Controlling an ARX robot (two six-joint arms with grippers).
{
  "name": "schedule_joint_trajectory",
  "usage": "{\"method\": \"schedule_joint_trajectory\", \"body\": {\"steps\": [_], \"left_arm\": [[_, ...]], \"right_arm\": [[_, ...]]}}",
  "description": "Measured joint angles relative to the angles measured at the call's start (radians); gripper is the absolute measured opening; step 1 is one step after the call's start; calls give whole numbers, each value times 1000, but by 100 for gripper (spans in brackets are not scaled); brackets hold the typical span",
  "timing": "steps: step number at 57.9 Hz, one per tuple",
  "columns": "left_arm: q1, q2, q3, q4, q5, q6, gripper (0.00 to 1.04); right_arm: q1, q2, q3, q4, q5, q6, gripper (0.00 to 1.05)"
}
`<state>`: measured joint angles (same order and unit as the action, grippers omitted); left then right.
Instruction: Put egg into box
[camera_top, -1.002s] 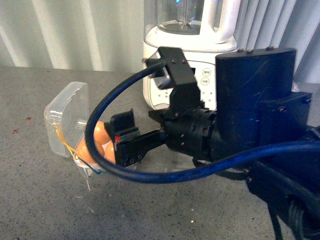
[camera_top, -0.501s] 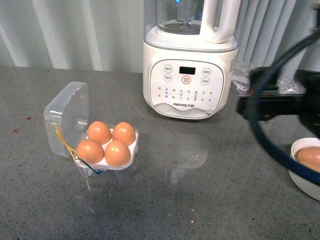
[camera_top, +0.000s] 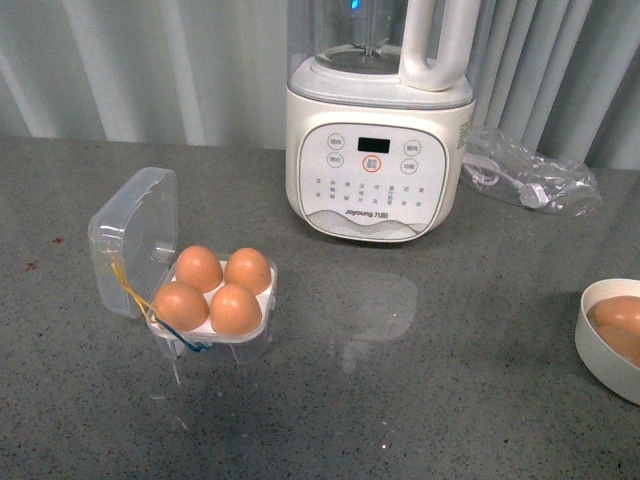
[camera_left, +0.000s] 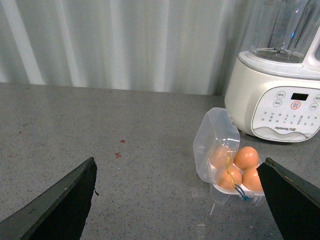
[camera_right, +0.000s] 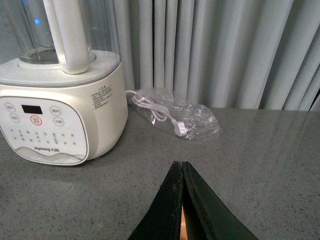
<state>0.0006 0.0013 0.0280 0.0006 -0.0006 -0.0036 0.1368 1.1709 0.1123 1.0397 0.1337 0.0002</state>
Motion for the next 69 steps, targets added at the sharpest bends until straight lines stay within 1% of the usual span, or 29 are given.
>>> {"method": "schedule_joint_trajectory", "body": {"steps": [14,16,18,19,24,52,69], "left_arm": [[0,0,0,0,0,0,98],[0,0,0,0,0,0,98],[0,0,0,0,0,0,98],[0,0,0,0,0,0,98],[0,0,0,0,0,0,98],[0,0,0,0,0,0,98],[0,0,0,0,0,0,98]], "right_arm": [[-46,-204,-61,-142,-47,0,3],[-60,-230,-67,-163,-60,0,3],[-93,-265,-74,-190,-117,0,3],[-105,-282,-77,-204,-127,0,3],[-131,-347,-88,-258,-127,0,3],[-134,-717,-108,-589,-132,0,3],[-134,-877,-108,-743,-132,0,3]]}}
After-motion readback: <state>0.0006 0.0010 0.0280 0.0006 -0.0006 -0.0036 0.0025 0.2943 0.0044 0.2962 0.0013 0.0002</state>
